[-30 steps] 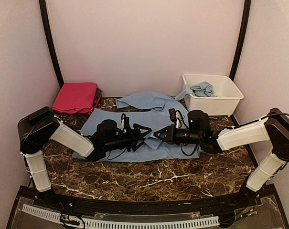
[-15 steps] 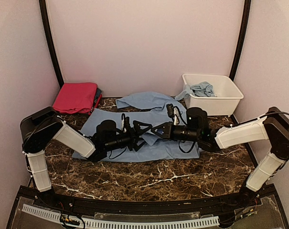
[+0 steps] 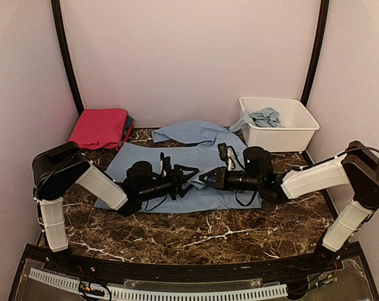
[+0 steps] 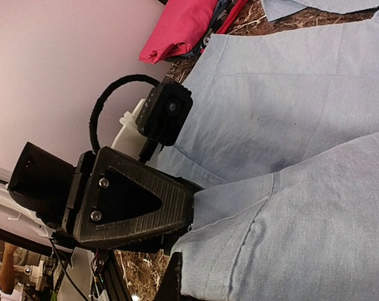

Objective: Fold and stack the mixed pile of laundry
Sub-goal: Smooth out the 1/3-folded shirt at the center of the board.

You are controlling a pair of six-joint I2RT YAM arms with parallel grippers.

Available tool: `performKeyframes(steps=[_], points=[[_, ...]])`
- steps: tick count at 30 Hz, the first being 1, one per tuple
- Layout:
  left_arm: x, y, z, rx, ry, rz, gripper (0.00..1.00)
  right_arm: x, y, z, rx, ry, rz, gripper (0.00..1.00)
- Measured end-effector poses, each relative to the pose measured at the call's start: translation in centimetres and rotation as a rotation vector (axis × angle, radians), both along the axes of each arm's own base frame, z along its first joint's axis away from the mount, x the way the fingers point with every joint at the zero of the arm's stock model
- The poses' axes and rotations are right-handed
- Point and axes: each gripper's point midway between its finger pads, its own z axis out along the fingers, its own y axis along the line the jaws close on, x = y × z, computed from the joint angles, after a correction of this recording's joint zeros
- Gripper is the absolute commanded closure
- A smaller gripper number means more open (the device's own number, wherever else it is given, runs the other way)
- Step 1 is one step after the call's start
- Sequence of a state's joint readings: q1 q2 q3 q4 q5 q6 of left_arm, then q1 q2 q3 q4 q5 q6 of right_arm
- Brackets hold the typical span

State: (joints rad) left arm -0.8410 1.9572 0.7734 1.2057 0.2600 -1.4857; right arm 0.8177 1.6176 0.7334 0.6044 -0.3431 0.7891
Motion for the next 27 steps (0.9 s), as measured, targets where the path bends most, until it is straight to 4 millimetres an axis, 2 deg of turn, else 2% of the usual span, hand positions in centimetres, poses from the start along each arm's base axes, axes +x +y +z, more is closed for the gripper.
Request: performKeyframes(steps=[1,2,4,6,10,14,17,19,21,24,27], points=[[0.0,0.0,0.1,-0.003,-0.002,0.002,0.64,-0.1,-0.1,-0.2,-0.003,0.003,0.0,1.0],[0.1,0.0,0.1,-0.006,-0.002,0.006,0.68,-0.2,-0.1,-0.4,-0.006,0.006,0.001,0.98],[0.2,0.1,0.2,-0.01,-0.005,0.014,0.8,-0.3,-0.3,-0.8,-0.013,0.011,0.002,0.9],[0.2,0.2,0.1,-0.008,-0.007,0.014,0.97,-0.5,-0.5,-1.0,-0.02,0.013,0.004,0.8],[0.0,0.1,-0.3,0.011,-0.005,0.004,1.0,-1.4,-1.3,-0.5,-0.047,0.009,0.006,0.56],[-0.2,0.0,-2.1,0.108,0.016,-0.032,1.0,-2.4,-3.1,2.4,-0.066,-0.028,-0.013,0.35],[-0.3,0.1,-2.8,0.234,0.017,-0.074,1.0,-3.1,-5.7,4.8,-0.077,-0.07,-0.056,0.3],[0.0,0.1,-1.5,0.312,-0.019,-0.101,1.0,-3.6,-7.9,5.8,-0.09,-0.084,-0.1,0.3],[0.5,0.2,0.3,0.387,-0.074,-0.122,1.0,-3.6,-10.3,5.8,-0.116,-0.079,-0.161,0.3],[1.1,1.3,4.0,0.477,-0.159,-0.146,1.0,-3.6,-13.6,4.1,-0.192,-0.042,-0.245,0.3],[1.9,3.4,6.2,0.55,-0.203,-0.154,1.0,-3.8,-16.0,1.5,-0.288,0.014,-0.297,0.32]])
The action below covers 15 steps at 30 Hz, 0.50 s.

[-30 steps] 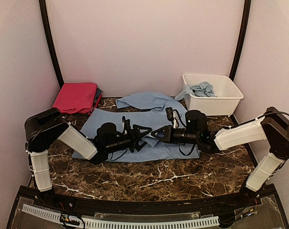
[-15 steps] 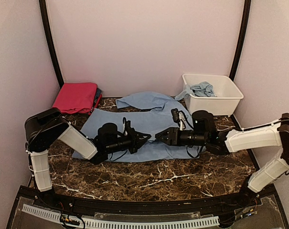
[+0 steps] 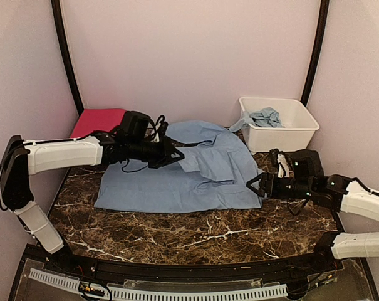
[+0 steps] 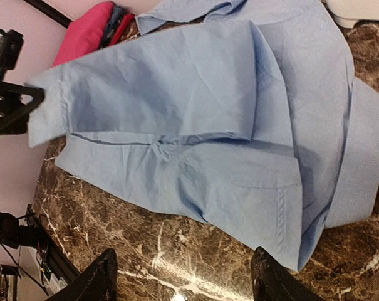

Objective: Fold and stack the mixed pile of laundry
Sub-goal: Smooth out the 1/3-folded shirt at the center of the board.

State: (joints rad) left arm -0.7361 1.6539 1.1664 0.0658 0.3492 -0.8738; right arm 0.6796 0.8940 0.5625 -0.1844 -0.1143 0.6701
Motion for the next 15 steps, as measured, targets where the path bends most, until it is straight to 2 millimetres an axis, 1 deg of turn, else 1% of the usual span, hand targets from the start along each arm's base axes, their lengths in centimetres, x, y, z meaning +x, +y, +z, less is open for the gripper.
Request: performKeyframes(steps=[1,3,6,8,12,14,15], points=[[0.6,1.2,0.4,0.033,-0.006,0.004,1.0,-0.2,-0.4,-0.8,-0.026,0.022,-0.007,0.32],[1.5,3.3,0.5,0.087,-0.008,0.014,1.0,-0.5,-1.0,-2.3,-0.069,0.064,-0.014,0.32],[2.1,6.7,-0.7,0.187,0.023,0.025,1.0,-0.6,-1.4,-4.2,-0.126,0.117,-0.014,0.33],[2.1,8.4,-1.6,0.256,0.045,0.018,1.0,-0.6,-1.4,-5.3,-0.156,0.142,-0.008,0.34],[1.1,10.8,-2.7,0.37,0.064,-0.01,1.0,-0.6,-1.4,-7.5,-0.213,0.191,0.004,0.37],[0.7,11.7,-2.5,0.41,0.056,-0.028,1.0,-0.5,-1.3,-8.6,-0.237,0.212,0.015,0.4],[0.8,12.1,-2.1,0.426,0.043,-0.035,1.0,-0.5,-1.2,-9.0,-0.243,0.219,0.021,0.42]])
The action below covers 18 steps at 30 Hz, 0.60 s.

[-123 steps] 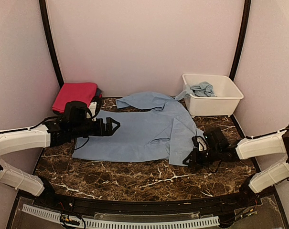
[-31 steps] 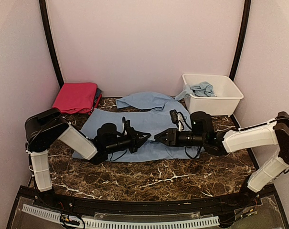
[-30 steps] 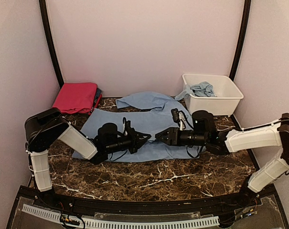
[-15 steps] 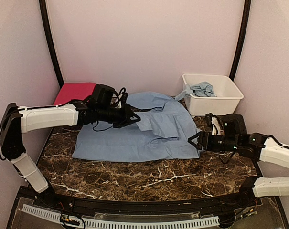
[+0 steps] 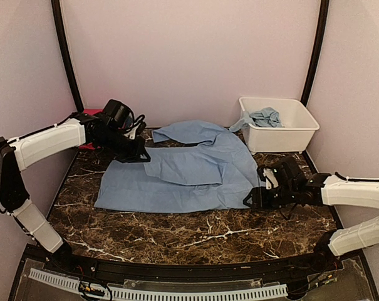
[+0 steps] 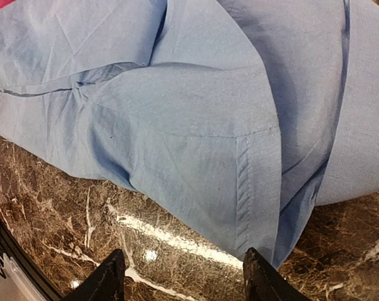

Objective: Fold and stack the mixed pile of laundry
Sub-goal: Smooth out the 1/3-folded shirt at the center of the board.

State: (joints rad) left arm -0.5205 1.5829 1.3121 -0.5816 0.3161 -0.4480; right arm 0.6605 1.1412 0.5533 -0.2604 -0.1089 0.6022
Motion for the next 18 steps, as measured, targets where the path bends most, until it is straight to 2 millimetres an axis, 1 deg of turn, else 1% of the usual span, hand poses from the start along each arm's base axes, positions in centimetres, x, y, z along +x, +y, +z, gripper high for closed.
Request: performKeyframes(steps=[2,4,6,7,8,10,13,16,18], points=[[0.7,0.3,1.7,0.024,-0.051,-0.029,1.0,0.2,0.3,-0.5,-0.003,0.005,0.012,0.44],[2.2,-0.1,4.3,0.038,-0.124,-0.065,1.0,0.5,0.7,-0.6,0.002,0.002,0.025,0.46],[4.5,-1.1,7.6,0.052,-0.238,-0.105,1.0,0.8,1.2,-0.3,0.012,-0.005,0.036,0.46],[5.6,-1.7,8.9,0.072,-0.297,-0.128,1.0,1.2,1.5,-0.1,0.018,-0.014,0.038,0.47],[6.6,-2.4,10.0,0.1,-0.355,-0.149,1.0,1.5,1.7,0.2,0.024,-0.023,0.039,0.47],[8.3,-3.9,11.2,0.199,-0.469,-0.194,1.0,2.0,1.8,0.6,0.036,-0.039,0.035,0.47],[9.6,-6.6,10.7,0.375,-0.604,-0.285,1.0,2.7,1.3,1.0,0.051,-0.049,0.021,0.48],[10.3,-8.6,8.9,0.541,-0.697,-0.372,1.0,3.2,0.7,1.4,0.062,-0.057,0.0,0.49],[10.8,-9.3,8.2,0.636,-0.752,-0.419,1.0,3.5,0.4,1.8,0.075,-0.065,-0.008,0.5]])
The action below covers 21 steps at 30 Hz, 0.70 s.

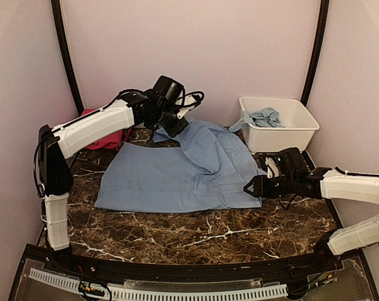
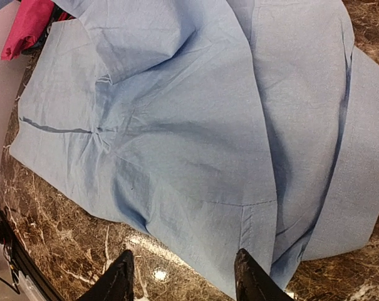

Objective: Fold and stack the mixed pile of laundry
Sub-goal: Smooth out the 1/3-folded shirt at the center of the board.

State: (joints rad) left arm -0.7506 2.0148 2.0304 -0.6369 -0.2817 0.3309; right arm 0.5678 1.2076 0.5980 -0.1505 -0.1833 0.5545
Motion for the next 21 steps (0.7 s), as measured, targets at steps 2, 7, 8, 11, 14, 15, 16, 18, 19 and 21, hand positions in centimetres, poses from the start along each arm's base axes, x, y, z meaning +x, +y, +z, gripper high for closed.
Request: performKeyframes(steps=[2,7,8,11,14,15,16,18,19,21], points=[[1.2,0.1,0.6,0.068,-0.087,-0.008,1.0,0.2,0.0,0.3,0.01,-0.007,0.0,0.51],[4.5,0.5,5.2,0.123,-0.336,-0.003,1.0,0.4,0.6,0.5,0.04,-0.015,0.02,0.56],[5.0,0.5,5.9,0.133,-0.381,-0.004,1.0,0.4,0.8,0.4,0.044,-0.012,0.025,0.57],[6.0,0.2,6.9,0.164,-0.485,-0.017,1.0,0.5,1.1,0.1,0.048,0.002,0.037,0.57],[6.2,-0.3,6.3,0.219,-0.541,-0.046,1.0,0.8,1.5,0.2,0.056,0.003,0.044,0.58],[6.1,-0.5,5.9,0.235,-0.558,-0.056,1.0,0.9,1.6,0.3,0.06,0.001,0.046,0.58],[5.9,-0.7,5.3,0.252,-0.567,-0.07,1.0,1.0,1.7,0.4,0.063,-0.002,0.048,0.58],[4.8,-1.2,3.5,0.278,-0.565,-0.111,1.0,1.1,1.8,0.5,0.068,-0.006,0.051,0.58],[4.0,-1.2,2.6,0.288,-0.553,-0.13,1.0,1.1,1.8,0.6,0.069,-0.007,0.051,0.58],[1.5,-1.2,0.0,0.309,-0.513,-0.19,1.0,1.1,1.8,0.6,0.068,-0.007,0.051,0.58]])
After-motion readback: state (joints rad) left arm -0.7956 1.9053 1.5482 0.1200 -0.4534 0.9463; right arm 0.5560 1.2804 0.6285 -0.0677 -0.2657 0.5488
